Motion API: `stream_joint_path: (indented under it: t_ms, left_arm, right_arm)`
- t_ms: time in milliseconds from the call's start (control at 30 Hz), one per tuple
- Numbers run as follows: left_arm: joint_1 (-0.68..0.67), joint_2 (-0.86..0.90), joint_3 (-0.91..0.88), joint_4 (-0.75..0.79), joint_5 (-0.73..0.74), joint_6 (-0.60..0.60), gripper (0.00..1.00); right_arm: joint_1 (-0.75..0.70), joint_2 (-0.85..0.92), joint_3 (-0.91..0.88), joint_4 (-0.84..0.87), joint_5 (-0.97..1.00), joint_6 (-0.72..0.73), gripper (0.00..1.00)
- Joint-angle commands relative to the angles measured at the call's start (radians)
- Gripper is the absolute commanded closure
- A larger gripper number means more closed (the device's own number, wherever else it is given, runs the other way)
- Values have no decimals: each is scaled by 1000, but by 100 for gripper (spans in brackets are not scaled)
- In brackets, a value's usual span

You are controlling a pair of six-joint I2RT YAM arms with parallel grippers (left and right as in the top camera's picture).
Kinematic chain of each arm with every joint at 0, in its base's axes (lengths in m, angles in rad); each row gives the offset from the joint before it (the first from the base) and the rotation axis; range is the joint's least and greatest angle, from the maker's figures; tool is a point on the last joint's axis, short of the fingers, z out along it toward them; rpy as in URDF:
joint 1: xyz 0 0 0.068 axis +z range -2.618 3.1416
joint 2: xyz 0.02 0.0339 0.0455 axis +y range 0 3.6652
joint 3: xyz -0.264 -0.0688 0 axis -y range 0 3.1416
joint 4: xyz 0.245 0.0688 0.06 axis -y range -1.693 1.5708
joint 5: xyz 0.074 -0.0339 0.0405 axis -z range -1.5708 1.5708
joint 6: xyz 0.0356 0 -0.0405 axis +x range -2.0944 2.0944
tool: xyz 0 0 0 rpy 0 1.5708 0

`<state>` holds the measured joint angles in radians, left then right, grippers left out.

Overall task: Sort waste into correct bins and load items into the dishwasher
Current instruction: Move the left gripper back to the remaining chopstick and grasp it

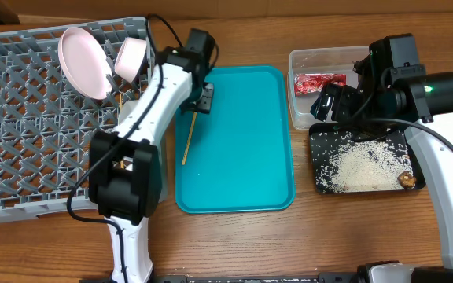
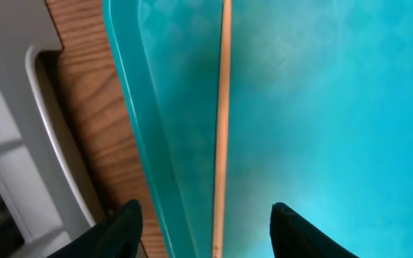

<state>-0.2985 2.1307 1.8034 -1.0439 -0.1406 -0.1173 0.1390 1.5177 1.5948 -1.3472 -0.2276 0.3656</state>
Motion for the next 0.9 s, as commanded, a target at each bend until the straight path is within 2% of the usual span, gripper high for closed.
stream_joint_path:
  t_ms: [0,300,467,567,800,867]
  left_arm:
    - [4,46,10,5,53,80,43]
    - [5,149,8,-8,53,57,51]
    - [5,160,6,-10,52,57,59]
    - [5,160,-2,-10,53,42,67]
    - [5,160,-88,29,56,25,67]
    - [5,160,-106,40,56,21,72]
  right_arm:
    - [-2,-8,10,3,10,2,0]
    - [-2,-8,10,3,10,2,0]
    - [-2,-8,10,3,10,2,0]
    - [-2,-8,10,3,10,2,0]
    - [-2,-8,10,3,10,2,0]
    - [-2,-8,10,3,10,2,0]
